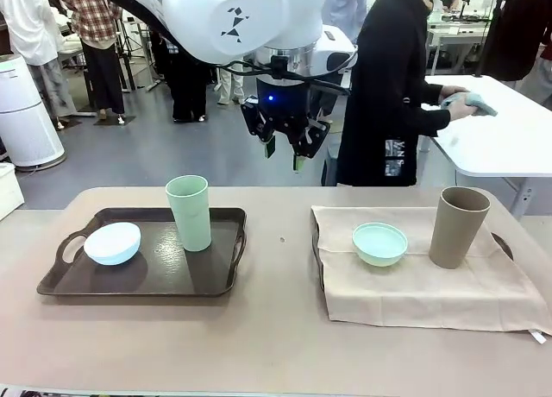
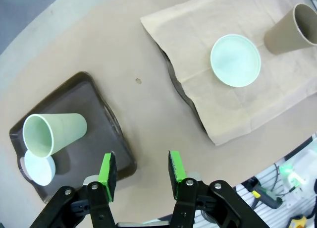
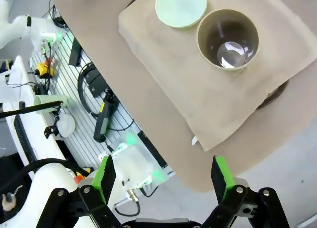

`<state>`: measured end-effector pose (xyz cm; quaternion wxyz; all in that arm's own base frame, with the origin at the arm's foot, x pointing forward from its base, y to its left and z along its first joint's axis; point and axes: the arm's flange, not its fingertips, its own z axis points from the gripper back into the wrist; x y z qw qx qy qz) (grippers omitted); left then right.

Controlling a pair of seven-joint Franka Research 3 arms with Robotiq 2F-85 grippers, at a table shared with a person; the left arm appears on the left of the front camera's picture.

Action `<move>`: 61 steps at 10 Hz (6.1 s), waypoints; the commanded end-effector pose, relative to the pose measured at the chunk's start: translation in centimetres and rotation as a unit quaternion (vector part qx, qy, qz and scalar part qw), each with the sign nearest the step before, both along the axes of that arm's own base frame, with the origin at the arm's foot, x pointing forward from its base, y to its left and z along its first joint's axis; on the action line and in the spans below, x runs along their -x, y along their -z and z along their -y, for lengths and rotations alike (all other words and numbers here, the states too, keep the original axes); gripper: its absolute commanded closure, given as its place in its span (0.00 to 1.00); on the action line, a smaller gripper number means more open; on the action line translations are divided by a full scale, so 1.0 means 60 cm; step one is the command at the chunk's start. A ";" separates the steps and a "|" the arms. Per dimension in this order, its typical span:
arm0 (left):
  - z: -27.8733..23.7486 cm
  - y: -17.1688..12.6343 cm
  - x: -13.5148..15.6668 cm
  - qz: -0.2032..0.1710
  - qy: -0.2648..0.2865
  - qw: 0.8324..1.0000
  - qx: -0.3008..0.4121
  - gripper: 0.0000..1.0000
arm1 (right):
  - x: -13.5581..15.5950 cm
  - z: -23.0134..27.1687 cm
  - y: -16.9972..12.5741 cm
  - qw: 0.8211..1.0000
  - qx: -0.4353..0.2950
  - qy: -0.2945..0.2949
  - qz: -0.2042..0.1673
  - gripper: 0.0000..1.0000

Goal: Set up a tray with a mat and arrange the tableware.
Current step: Pick up the Picnic Bowl and Reusable plastic cup from the Handle tray in front of the human's position and hold them in the air.

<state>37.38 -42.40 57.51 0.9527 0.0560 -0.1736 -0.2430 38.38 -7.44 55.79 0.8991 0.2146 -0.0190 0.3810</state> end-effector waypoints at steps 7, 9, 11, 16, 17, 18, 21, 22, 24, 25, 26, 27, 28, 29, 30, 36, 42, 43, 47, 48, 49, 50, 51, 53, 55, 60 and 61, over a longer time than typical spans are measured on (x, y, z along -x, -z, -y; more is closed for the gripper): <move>-0.397 -0.020 0.088 -0.155 -0.095 0.982 -0.055 0.44 | -0.028 -0.129 -0.065 0.984 0.175 0.016 -0.008 0.00; -0.519 -0.001 0.104 -0.086 -0.182 0.979 0.010 0.44 | -0.044 -0.184 -0.042 0.987 0.160 -0.016 0.014 0.00; -0.432 -0.023 0.099 -0.151 -0.116 0.980 -0.052 0.44 | -0.024 -0.142 -0.068 0.984 0.178 0.004 0.000 0.00; -0.668 -0.032 0.121 -0.090 -0.024 0.954 0.284 0.44 | -0.013 0.079 -0.072 0.889 -0.454 -0.042 -0.054 0.00; -0.672 -0.004 0.117 -0.079 0.017 0.941 0.329 0.44 | -0.001 0.127 -0.044 0.837 -0.541 -0.047 -0.069 0.00; -0.644 0.016 0.117 -0.044 0.046 0.900 0.432 0.44 | 0.008 0.148 -0.009 0.798 -0.594 -0.051 -0.081 0.00; -0.675 -0.001 0.117 -0.056 -0.036 0.931 0.360 0.44 | 0.050 0.167 -0.002 0.939 -0.339 -0.050 -0.029 0.00; -0.672 0.000 0.112 -0.020 -0.016 0.908 0.418 0.28 | 0.038 0.167 0.004 0.877 -0.473 -0.079 -0.038 0.00; -0.702 0.034 0.119 -0.006 -0.033 0.825 0.564 0.00 | 0.038 0.158 0.046 0.765 -0.632 -0.093 -0.082 0.00; -0.716 0.047 0.130 0.012 -0.051 0.791 0.610 0.00 | 0.043 0.148 0.062 0.741 -0.662 -0.073 -0.085 0.00; -0.726 0.052 0.138 0.023 -0.063 0.769 0.636 0.00 | 0.047 0.141 0.075 0.739 -0.666 -0.047 -0.086 0.00; -0.729 0.051 0.155 0.033 -0.065 0.753 0.654 0.00 | 0.058 0.136 0.088 0.740 -0.665 -0.015 -0.101 0.00; -0.735 0.050 0.168 0.012 -0.061 0.754 0.654 0.00 | 0.071 0.139 0.096 0.745 -0.655 0.026 -0.124 0.00; -0.739 0.052 0.158 -0.095 -0.057 0.759 0.642 0.00 | 0.083 0.142 0.097 0.756 -0.636 0.049 -0.148 0.00; -0.740 0.047 0.138 -0.173 -0.072 0.770 0.609 0.00 | 0.093 0.146 0.093 0.775 -0.606 0.060 -0.167 0.00; -0.728 0.054 0.136 -0.168 -0.074 0.754 0.630 0.00 | 0.097 0.150 0.093 0.805 -0.556 0.065 -0.198 0.00; -0.747 0.065 0.131 -0.202 -0.104 0.787 0.573 0.00 | 0.093 0.133 0.044 0.880 -0.338 0.186 -0.278 0.00; -0.747 0.065 0.131 -0.202 -0.104 0.787 0.573 0.00 | 0.070 0.156 0.114 0.855 -0.392 0.195 -0.278 0.00; -0.747 0.065 0.131 -0.202 -0.104 0.787 0.573 0.00 | 0.070 0.156 0.114 0.855 -0.392 0.195 -0.278 0.00; -0.747 0.065 0.131 -0.202 -0.104 0.787 0.573 0.00 | 0.070 0.156 0.114 0.855 -0.392 0.195 -0.278 0.00; -0.747 0.065 0.131 -0.202 -0.104 0.787 0.573 0.00 | 0.070 0.156 0.114 0.855 -0.392 0.195 -0.278 0.00; -0.747 0.065 0.131 -0.202 -0.104 0.787 0.573 0.00 | 0.070 0.156 0.114 0.855 -0.392 0.195 -0.278 0.00; -0.747 0.065 0.131 -0.202 -0.104 0.787 0.573 0.00 | 0.070 0.156 0.114 0.855 -0.392 0.195 -0.278 0.00; -0.747 0.065 0.131 -0.202 -0.104 0.787 0.573 0.00 | 0.070 0.156 0.114 0.855 -0.392 0.195 -0.278 0.00; -0.747 0.065 0.131 -0.202 -0.104 0.787 0.573 0.00 | 0.070 0.156 0.114 0.855 -0.392 0.195 -0.278 0.00; -0.747 0.065 0.131 -0.202 -0.104 0.787 0.573 0.00 | 0.070 0.156 0.114 0.855 -0.392 0.195 -0.278 0.00; -0.747 0.065 0.131 -0.202 -0.104 0.787 0.573 0.00 | 0.070 0.156 0.114 0.855 -0.392 0.195 -0.278 0.00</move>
